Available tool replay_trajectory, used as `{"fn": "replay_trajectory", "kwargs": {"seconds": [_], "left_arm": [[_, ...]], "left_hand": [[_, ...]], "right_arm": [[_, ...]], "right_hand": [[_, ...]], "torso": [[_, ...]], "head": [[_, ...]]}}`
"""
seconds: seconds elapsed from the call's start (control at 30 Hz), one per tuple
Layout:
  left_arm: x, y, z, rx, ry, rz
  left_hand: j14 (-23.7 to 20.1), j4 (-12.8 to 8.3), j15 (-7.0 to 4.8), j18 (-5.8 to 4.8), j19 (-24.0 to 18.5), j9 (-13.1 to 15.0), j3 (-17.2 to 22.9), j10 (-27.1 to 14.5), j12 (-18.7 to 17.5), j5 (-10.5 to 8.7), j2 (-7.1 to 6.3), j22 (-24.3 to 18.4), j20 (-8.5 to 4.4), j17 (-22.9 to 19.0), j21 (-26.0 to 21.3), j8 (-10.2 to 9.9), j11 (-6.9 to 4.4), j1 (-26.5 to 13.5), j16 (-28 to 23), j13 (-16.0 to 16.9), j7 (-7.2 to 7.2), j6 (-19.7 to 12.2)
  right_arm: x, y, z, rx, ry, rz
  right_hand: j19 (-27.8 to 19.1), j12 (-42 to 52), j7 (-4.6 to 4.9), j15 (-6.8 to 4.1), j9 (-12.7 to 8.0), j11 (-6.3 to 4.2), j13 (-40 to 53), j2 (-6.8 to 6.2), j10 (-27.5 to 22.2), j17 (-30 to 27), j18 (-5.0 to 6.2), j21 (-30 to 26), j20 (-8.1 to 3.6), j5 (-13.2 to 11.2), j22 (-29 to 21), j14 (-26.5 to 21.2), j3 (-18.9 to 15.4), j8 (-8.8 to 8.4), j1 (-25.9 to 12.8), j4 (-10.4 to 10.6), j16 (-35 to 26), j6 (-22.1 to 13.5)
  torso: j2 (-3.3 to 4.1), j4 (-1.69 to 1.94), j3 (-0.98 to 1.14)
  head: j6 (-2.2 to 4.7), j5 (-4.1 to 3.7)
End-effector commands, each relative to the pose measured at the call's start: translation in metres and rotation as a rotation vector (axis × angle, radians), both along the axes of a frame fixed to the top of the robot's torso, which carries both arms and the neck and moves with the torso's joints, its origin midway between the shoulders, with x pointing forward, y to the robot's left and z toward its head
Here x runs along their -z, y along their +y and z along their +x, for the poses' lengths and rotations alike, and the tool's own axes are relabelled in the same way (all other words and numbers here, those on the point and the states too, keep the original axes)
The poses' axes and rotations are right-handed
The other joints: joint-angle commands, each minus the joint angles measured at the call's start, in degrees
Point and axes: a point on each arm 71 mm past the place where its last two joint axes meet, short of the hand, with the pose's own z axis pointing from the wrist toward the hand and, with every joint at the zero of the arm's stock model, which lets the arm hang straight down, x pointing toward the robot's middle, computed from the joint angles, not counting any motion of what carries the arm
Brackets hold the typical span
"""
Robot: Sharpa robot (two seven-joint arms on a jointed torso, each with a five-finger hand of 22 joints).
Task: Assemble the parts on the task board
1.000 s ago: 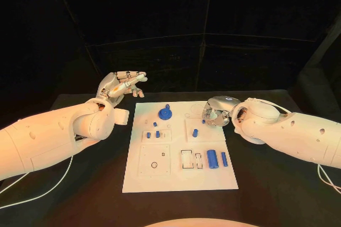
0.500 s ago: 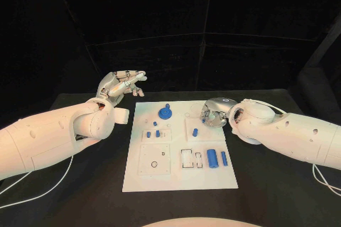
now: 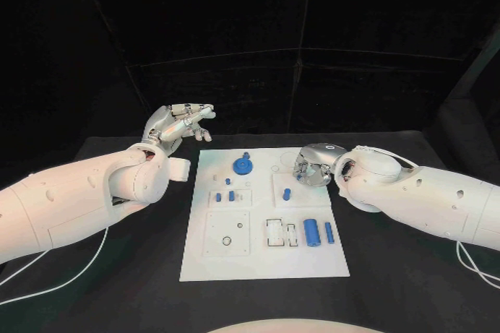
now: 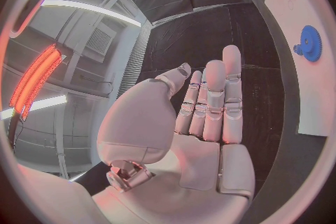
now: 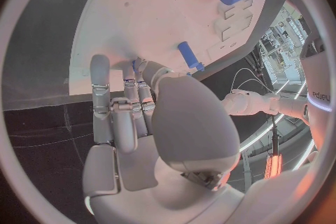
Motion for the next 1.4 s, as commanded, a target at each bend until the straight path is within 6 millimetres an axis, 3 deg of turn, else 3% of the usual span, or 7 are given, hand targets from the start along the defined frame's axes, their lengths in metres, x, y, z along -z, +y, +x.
{"fn": "replay_trajectory", "kwargs": {"seconds": [0.03,0.6,1.17,1.4], "left_arm": [[0.000,0.000,0.001,-0.005,0.007,-0.001],[0.000,0.003,0.001,-0.012,0.010,0.002],[0.001,0.008,0.003,-0.023,0.011,0.008],[0.001,0.009,0.004,-0.026,0.011,0.009]], "left_hand": [[-0.4,-0.1,0.14,0.71,-0.4,0.0,-0.1,-0.4,0.4,-0.07,0.29,0.0,0.07,-0.1,-0.2,0.3,0.07,0.3,-0.3,-0.1,0.11,-0.4],[-0.6,-0.3,0.14,0.72,-0.4,0.0,-0.3,-0.6,0.6,-0.08,0.39,-0.3,0.09,-0.3,-0.5,0.6,0.05,0.7,-0.4,-0.1,-0.01,-0.2],[-0.8,-0.4,0.14,0.72,-0.5,0.1,-0.5,-0.9,0.7,-0.08,0.37,-0.4,0.09,-0.4,-0.7,0.8,0.04,0.8,-0.5,-0.1,-0.09,0.0],[-0.8,-0.5,0.14,0.72,-0.5,0.1,-0.6,-1.0,0.7,-0.07,0.33,-0.5,0.10,-0.4,-0.7,0.8,0.05,0.9,-0.5,-0.1,-0.08,-0.1]], "right_arm": [[0.010,0.000,-0.004,0.005,0.026,-0.052],[-0.002,0.003,-0.012,-0.005,-0.096,0.029],[-0.012,-0.005,-0.027,-0.002,-0.092,0.084],[-0.030,0.001,-0.041,-0.024,-0.094,0.146]], "right_hand": [[0.5,0.4,0.05,-0.30,0.1,-0.10,-0.1,0.95,0.5,15.1,0.05,0.5,0.00,-0.8,0.5,6.0,0.8,0.22,0.1,-0.4,0.1,0.6],[0.7,0.3,-0.07,-0.64,-0.1,-0.30,-0.5,1.06,1.4,15.1,-0.13,2.3,-0.32,-1.6,2.5,6.0,4.2,-0.62,-2.6,-3.5,0.1,1.8],[0.5,0.2,-0.12,-0.68,-0.1,-0.35,-0.7,1.19,1.4,15.1,-0.17,2.6,-0.34,-1.5,2.8,6.0,5.0,-1.03,-3.8,-4.4,0.1,2.0],[0.5,0.2,-0.07,-0.51,-0.1,-0.26,-0.7,1.17,1.4,15.1,-0.19,2.7,-0.25,-1.4,2.8,6.0,5.3,-1.20,-4.1,-4.7,0.1,2.1]], "torso": [[-0.01,-0.05,-0.02],[-0.09,-0.04,-0.01],[-0.11,-0.02,0.00],[-0.12,-0.10,-0.06]], "head": [[-0.09,-0.08],[0.06,-0.17],[0.25,-0.03],[0.18,-0.04]]}}
